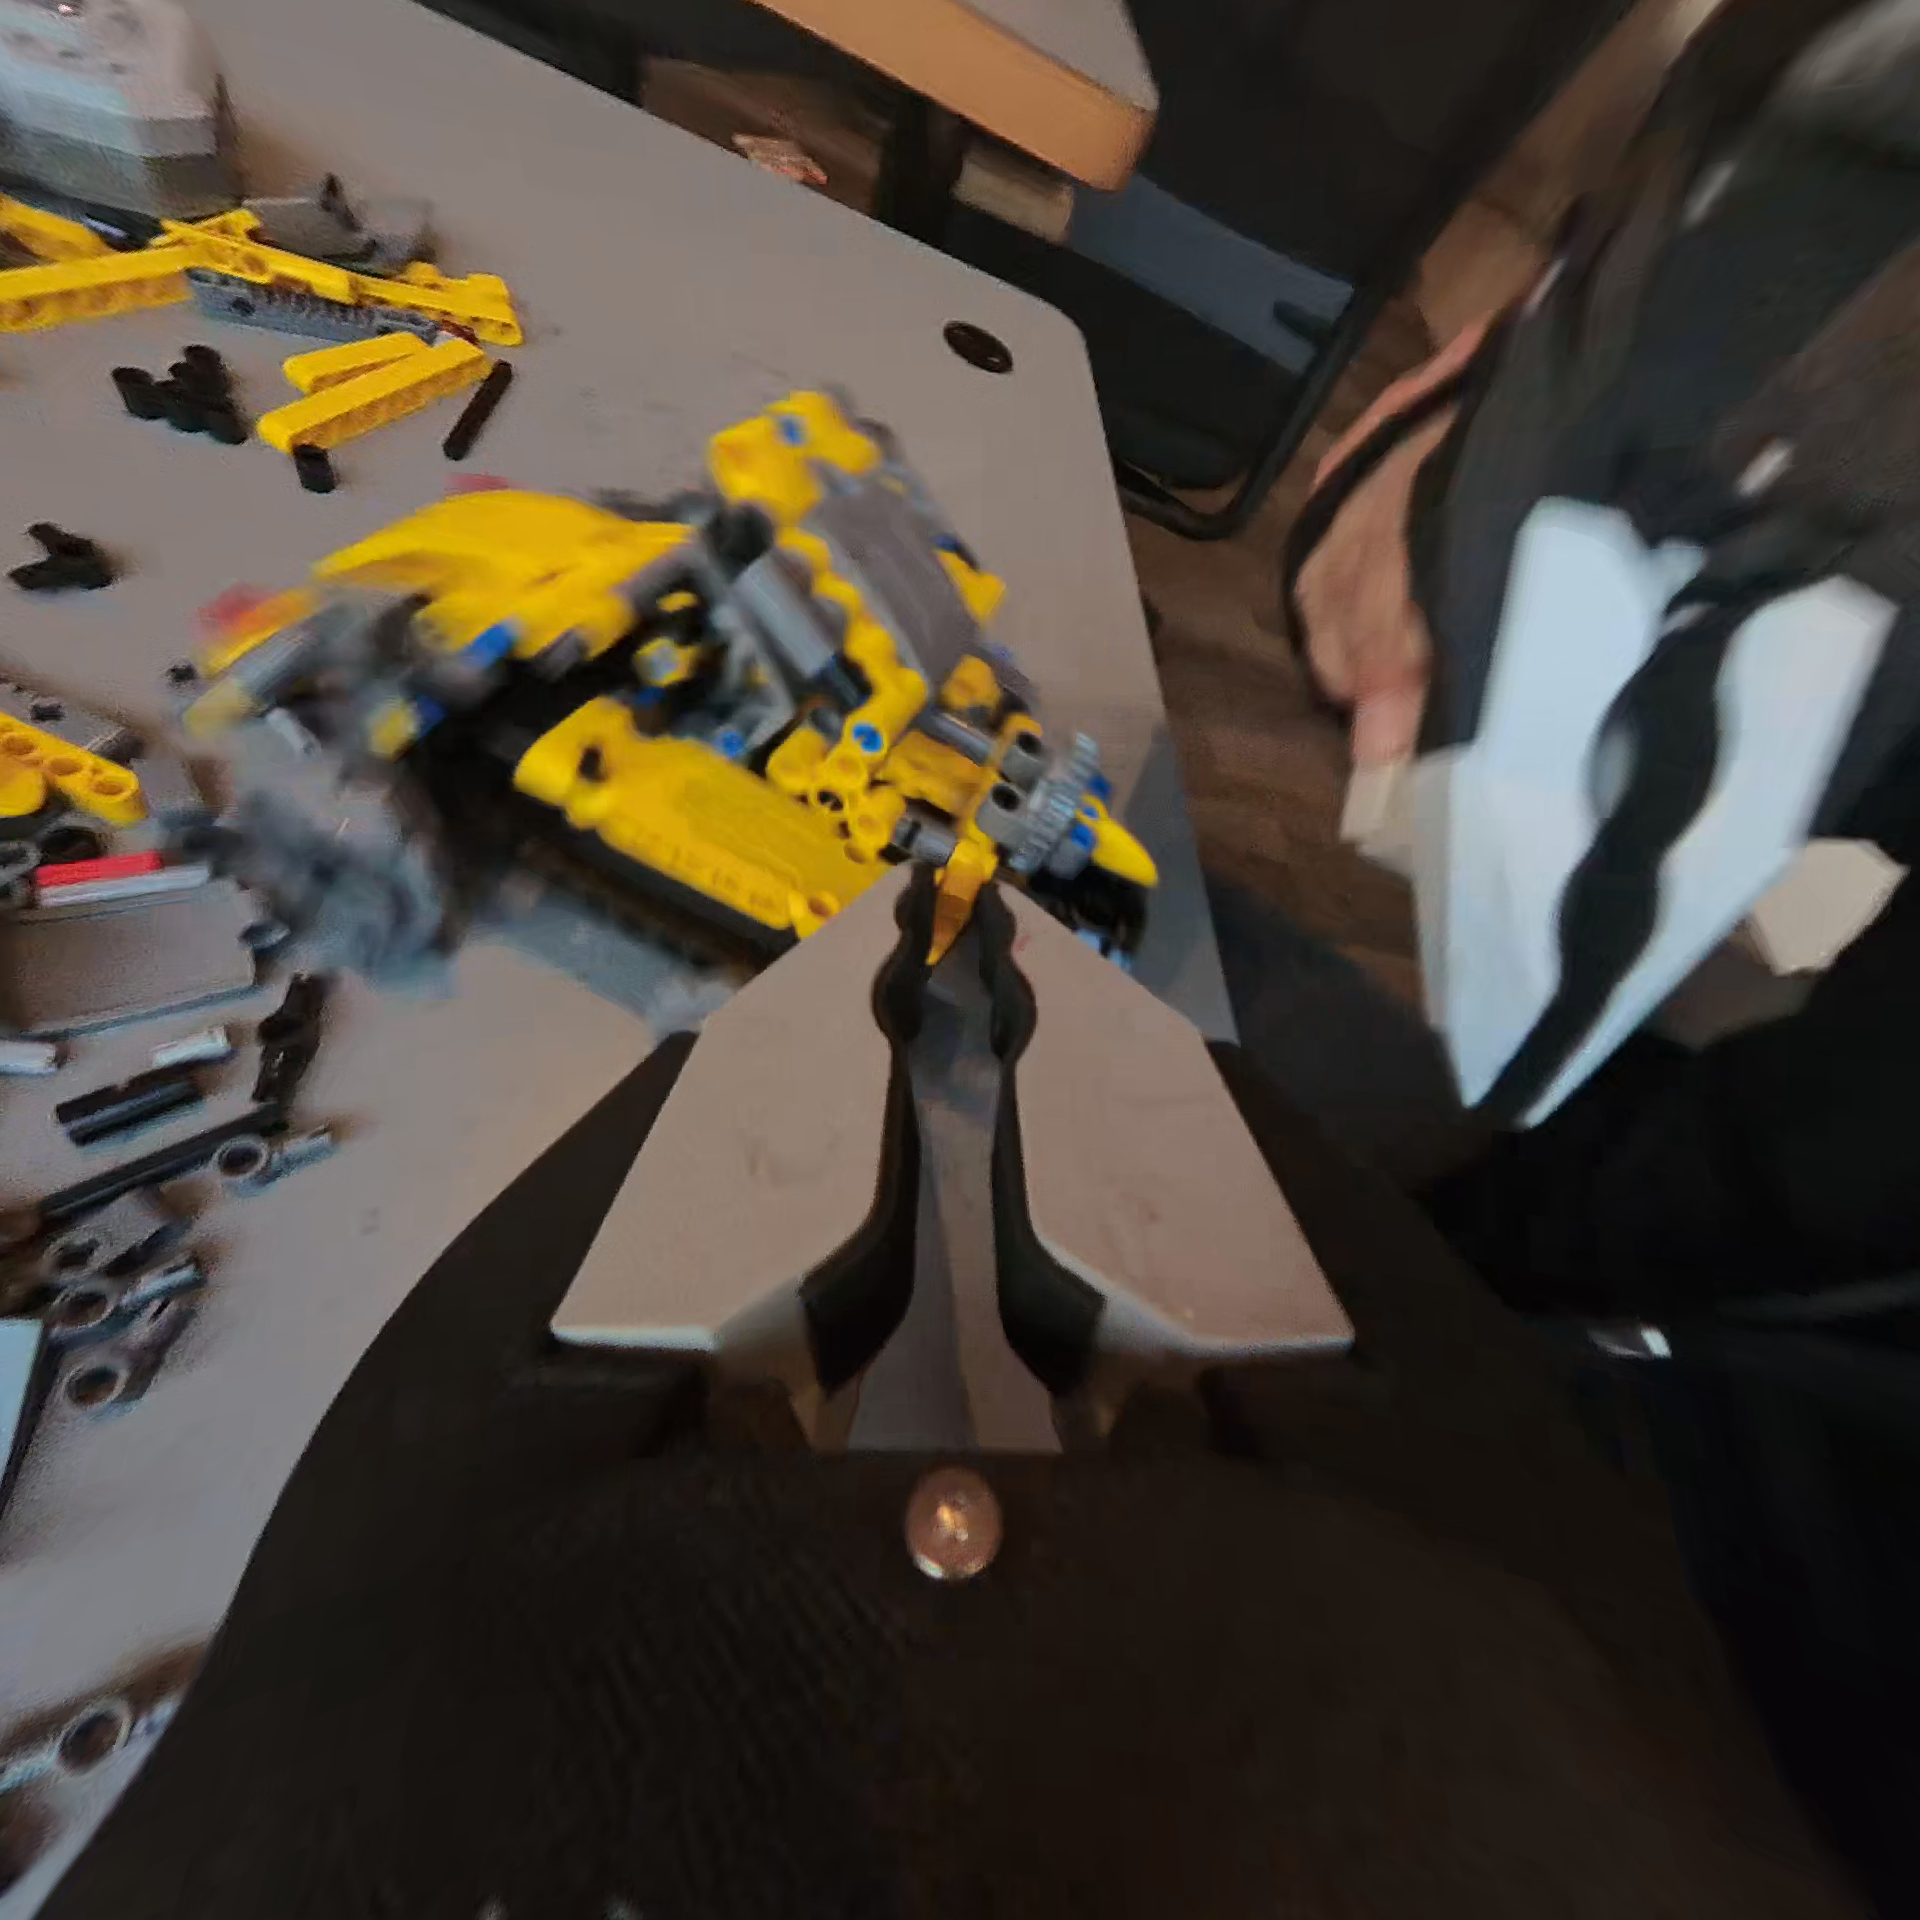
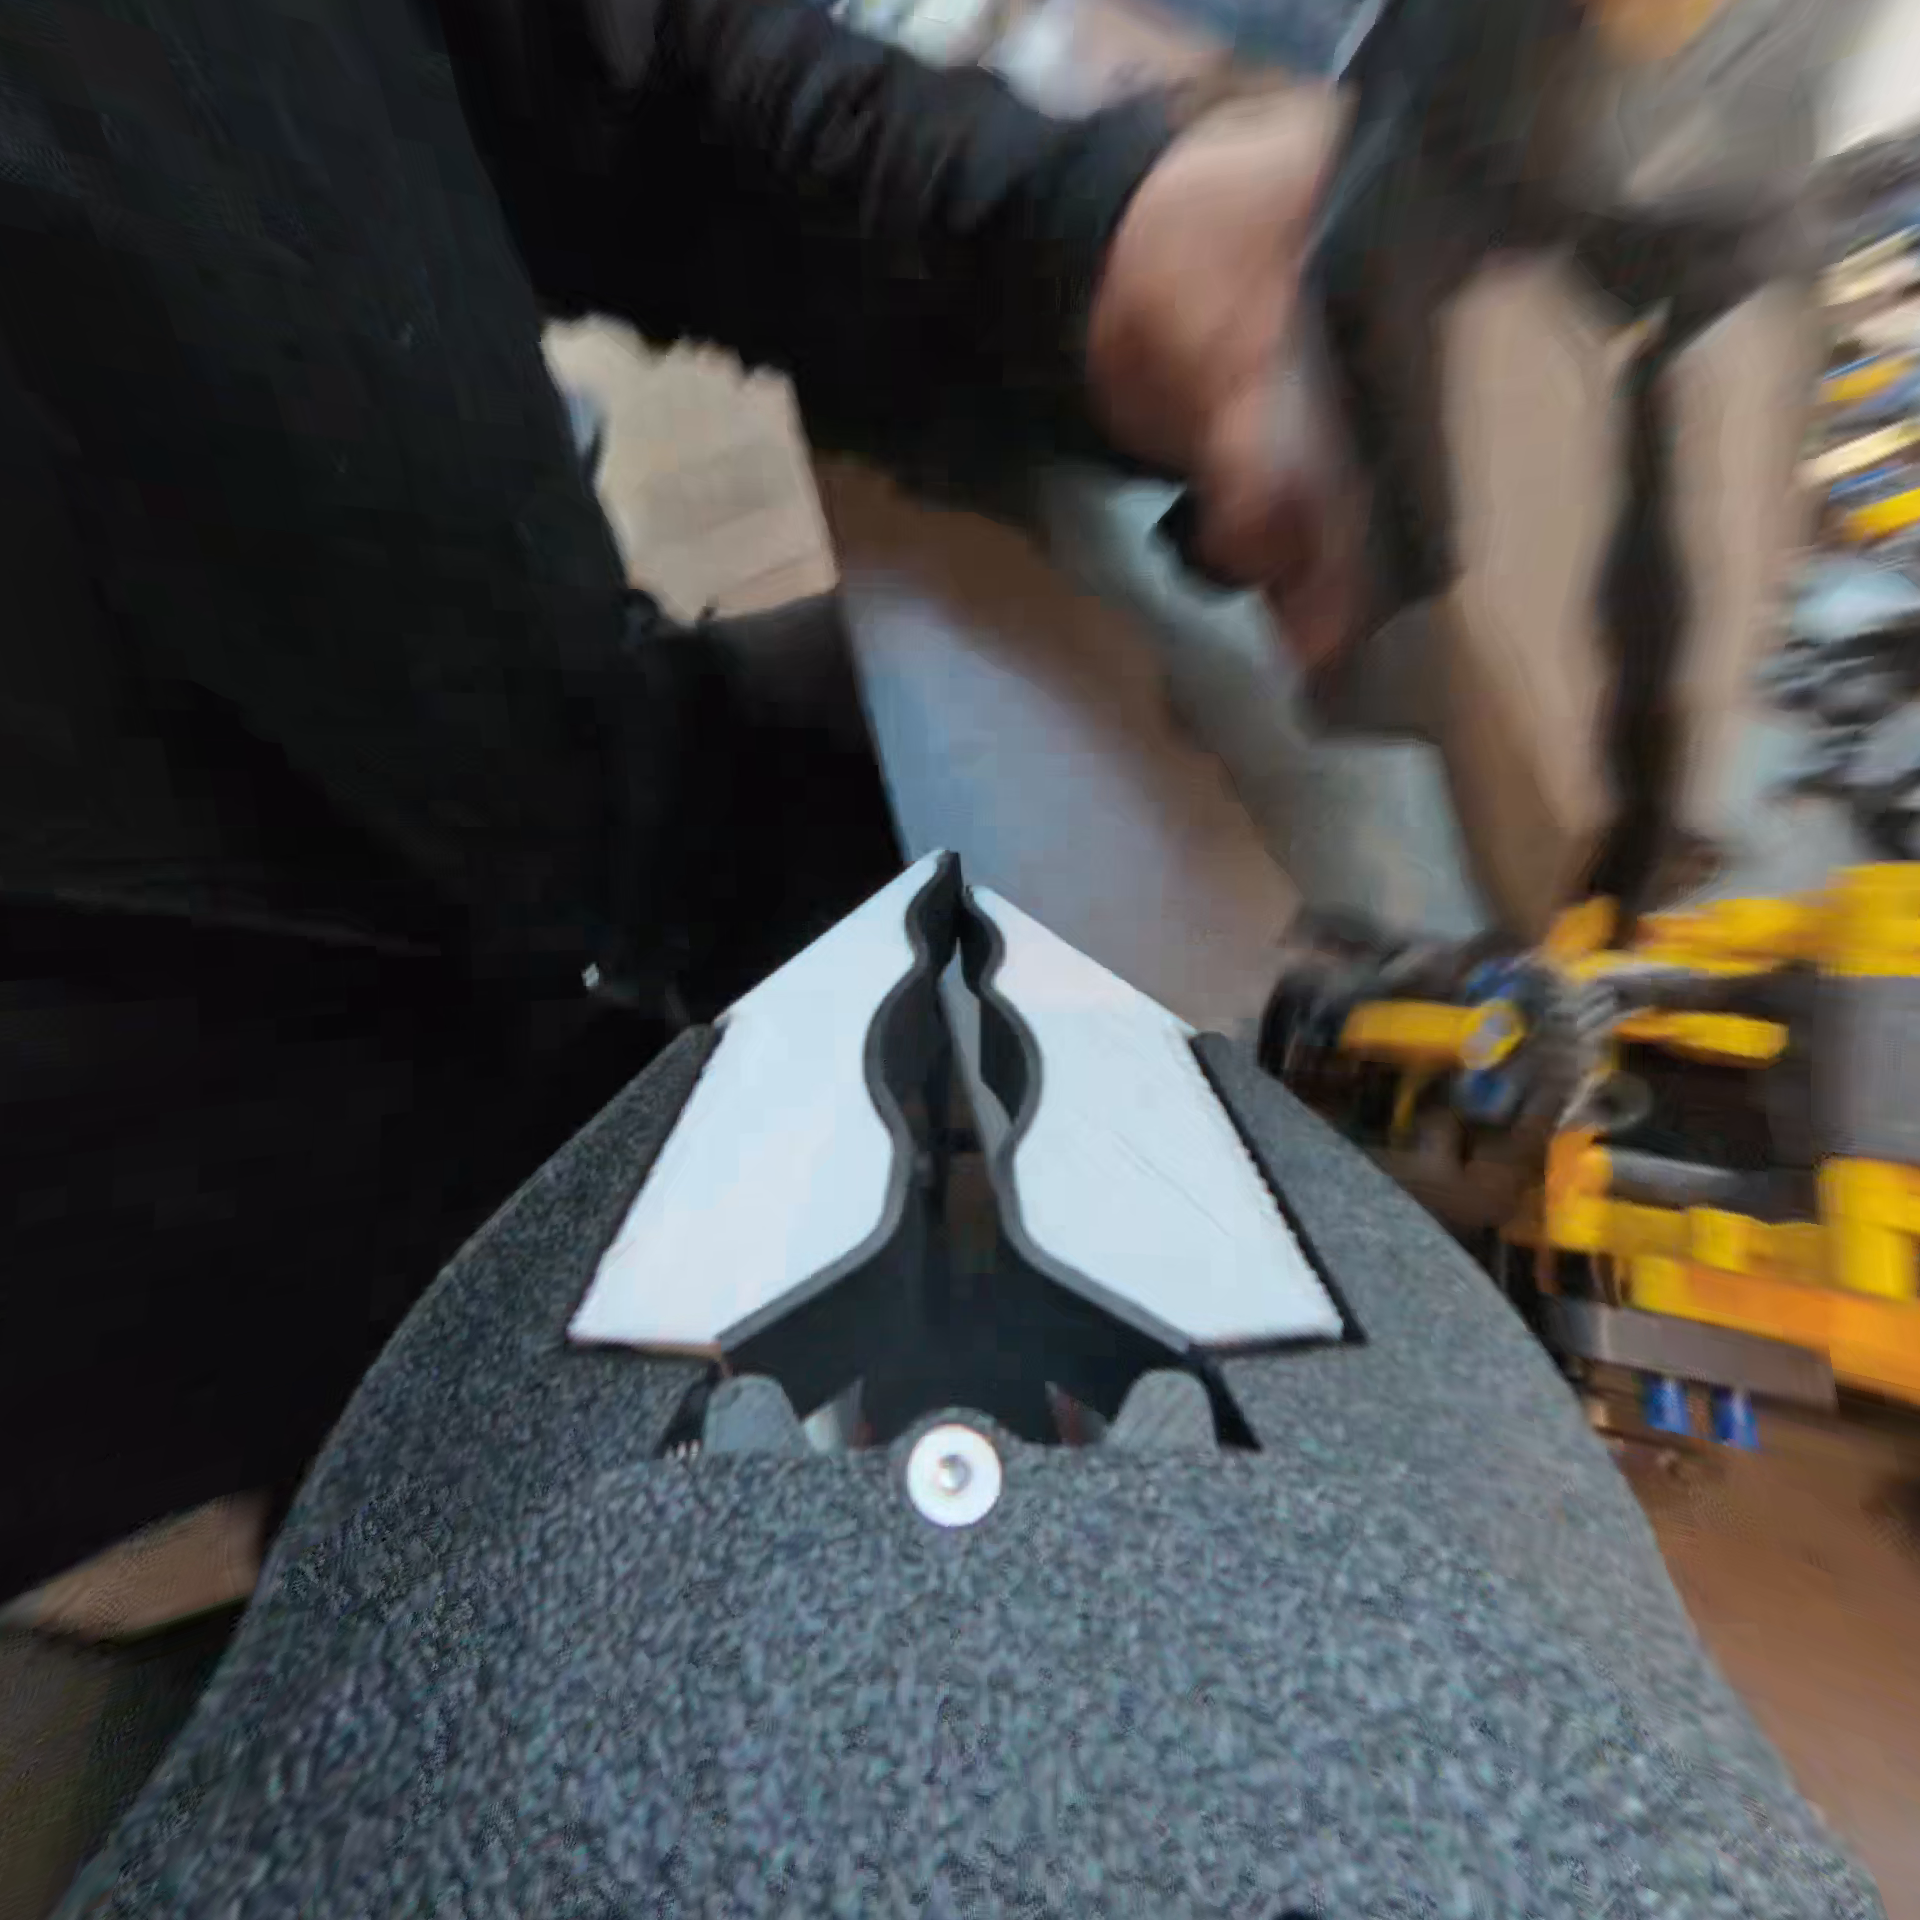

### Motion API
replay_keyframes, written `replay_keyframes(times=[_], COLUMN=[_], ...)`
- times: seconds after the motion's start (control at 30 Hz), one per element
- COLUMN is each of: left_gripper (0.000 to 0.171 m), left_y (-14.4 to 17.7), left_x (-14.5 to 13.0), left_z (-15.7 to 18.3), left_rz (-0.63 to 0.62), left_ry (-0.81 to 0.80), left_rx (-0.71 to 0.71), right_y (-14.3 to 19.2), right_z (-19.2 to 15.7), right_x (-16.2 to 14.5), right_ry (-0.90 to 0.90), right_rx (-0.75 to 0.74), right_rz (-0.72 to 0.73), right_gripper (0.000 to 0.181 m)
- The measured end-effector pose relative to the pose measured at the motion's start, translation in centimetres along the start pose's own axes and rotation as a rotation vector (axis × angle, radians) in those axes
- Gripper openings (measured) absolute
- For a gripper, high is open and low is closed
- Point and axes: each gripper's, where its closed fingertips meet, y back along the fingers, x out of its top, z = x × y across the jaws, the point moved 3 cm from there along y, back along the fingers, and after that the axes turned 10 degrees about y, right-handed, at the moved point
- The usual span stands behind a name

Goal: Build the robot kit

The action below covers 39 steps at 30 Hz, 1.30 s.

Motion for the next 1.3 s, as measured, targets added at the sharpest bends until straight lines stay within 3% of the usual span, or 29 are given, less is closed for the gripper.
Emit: replay_keyframes(times=[0.07,0.17,0.3,0.37,0.43,0.5,0.6,0.7,0.83,0.97,1.13,1.3], left_gripper=[0.0,0.0,0.0,0.0,0.0,0.001,0.009,0.029,0.035,0.024,0.021,0.019], left_y=[-1.2,-0.5,-0.3,-0.1,0.6,1.9,5.4,10.7,17.5,20.3,19.5,15.4], left_x=[-1.2,-0.5,-0.4,-0.5,-0.5,-0.7,-0.5,-1.1,-5.7,-11.6,-19.6,-24.7], left_z=[0.8,1.7,3.3,3.6,3.4,3.5,4.4,6.7,10.4,16.8,19.0,20.3], left_rz=[-0.04,-0.01,-0.004,0.005,0.022,0.025,0.067,0.116,0.128,0.1,-0.023,0.142], left_ry=[-0.039,-0.036,-0.094,-0.113,-0.111,-0.113,-0.109,-0.123,-0.167,-0.179,-0.149,-0.015], left_rx=[-0.017,-0.055,-0.063,-0.059,-0.042,-0.041,0.008,0.094,0.235,0.099,0.109,0.055], right_y=[1.4,4.2,9.2,10.2,10.0,10.3,11.3,11.5,10.7,9.8,9.1,8.6], right_z=[-0.9,-1.3,0.3,1.1,1.9,1.6,0.9,-0.2,-0.9,-2.3,-4.6,-6.3], right_x=[1.5,0.7,-4.6,-6.9,-9.8,-9.7,-9.5,-8.1,-7.3,-6.3,-6.9,-9.2], right_ry=[0.099,0.153,-0.067,-0.181,-0.318,-0.35,-0.373,-0.286,-0.196,-0.208,-0.182,-0.213], right_rx=[-0.124,-0.307,-0.511,-0.564,-0.578,-0.587,-0.615,-0.677,-0.749,-0.699,-0.798,-0.85], right_rz=[0.006,0.025,0.093,0.186,0.237,0.388,0.494,0.479,0.472,0.526,0.495,0.451], right_gripper=[0.0,0.0,0.005,0.021,0.026,0.02,0.024,0.026,0.03,0.035,0.035,0.039])
